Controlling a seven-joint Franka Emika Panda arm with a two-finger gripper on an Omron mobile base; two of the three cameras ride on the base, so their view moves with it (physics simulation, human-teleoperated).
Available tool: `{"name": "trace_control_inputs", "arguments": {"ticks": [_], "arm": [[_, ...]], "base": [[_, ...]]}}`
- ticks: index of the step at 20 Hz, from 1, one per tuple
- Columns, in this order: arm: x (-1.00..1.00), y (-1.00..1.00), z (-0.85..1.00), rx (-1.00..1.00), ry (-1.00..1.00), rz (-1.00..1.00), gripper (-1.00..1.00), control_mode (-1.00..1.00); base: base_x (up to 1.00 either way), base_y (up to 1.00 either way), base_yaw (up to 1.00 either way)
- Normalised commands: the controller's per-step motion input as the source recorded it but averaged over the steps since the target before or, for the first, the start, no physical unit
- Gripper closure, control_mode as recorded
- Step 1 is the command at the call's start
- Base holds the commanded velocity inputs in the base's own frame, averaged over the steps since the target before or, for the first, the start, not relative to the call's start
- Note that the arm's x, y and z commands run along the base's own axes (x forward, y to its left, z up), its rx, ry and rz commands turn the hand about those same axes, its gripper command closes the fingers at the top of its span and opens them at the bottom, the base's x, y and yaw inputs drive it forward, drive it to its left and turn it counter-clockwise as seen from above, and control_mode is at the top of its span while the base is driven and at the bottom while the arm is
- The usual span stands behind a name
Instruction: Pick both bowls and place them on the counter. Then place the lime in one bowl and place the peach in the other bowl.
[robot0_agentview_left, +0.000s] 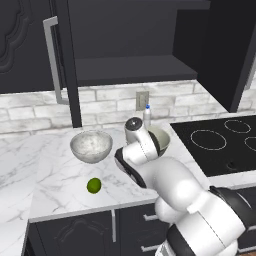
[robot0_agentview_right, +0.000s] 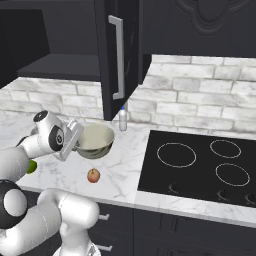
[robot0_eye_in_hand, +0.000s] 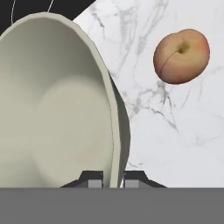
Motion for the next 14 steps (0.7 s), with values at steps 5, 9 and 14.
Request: {"name": "trace_control_inputs", "arguments": {"ticks": [5, 9, 14], "arm": [[0.12, 0.0, -0.18, 0.0, 0.0, 0.0, 1.0, -1.0], [0.18, -0.03, -0.21, 0.0, 0.0, 0.0, 1.0, -1.0], [0.23, -0.04, -0.18, -0.01, 0.0, 0.0, 1.0, -1.0]], "base": [[0.0, 0.0, 0.0], [0.0, 0.0, 0.0], [0.0, 0.0, 0.0]]}}
